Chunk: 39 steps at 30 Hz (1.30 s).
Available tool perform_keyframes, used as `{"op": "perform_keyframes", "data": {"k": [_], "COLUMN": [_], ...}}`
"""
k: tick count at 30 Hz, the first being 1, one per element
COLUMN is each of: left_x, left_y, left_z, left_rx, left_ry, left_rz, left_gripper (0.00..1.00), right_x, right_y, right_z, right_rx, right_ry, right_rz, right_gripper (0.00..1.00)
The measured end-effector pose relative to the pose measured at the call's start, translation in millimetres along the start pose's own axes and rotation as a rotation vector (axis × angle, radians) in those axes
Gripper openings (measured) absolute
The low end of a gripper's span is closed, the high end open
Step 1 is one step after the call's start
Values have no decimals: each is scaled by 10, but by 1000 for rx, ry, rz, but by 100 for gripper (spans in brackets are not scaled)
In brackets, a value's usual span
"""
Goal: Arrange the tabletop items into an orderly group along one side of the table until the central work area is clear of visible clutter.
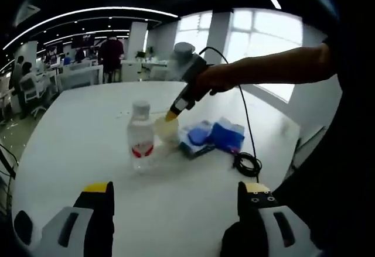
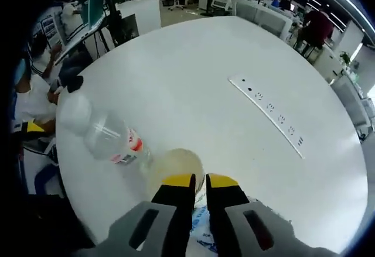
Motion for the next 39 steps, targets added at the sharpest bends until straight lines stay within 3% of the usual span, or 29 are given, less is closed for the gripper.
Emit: {"op": "perform_keyframes", "data": {"k": [12,16,22,32,39], "left_x": [-27,-31,-85,-155,-151], "left_y": [31,50,78,95,128], "left_z": [158,197,228,246,284], "left_rx": [3,13,18,10,12], "left_ry": [-4,-3,9,25,16], "left_rz": [21,23,39,67,74], "left_gripper": [87,87,87,91,94], "right_x": [-205,-292,-297,-271,-245], "right_y": [-33,-16,-119,-178,-330], "right_z": [61,-27,-151,-261,-332], "right_rx": [101,240,403,457,543], "right_ry": [-8,18,60,33,2], "right_rz": [69,122,151,211,207], "right_gripper": [0,0,0,0,0]}}
Point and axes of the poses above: the point that each gripper's makers call its tool centre point, and the gripper's own axes: x roughly forward along the fingers, z roughly to its right, y roughly out of its top, the point moved 1 cm from there along -x, roughly backward along the fingers, and after that the axes turned 15 degrees about z, right-handed, at the moved point
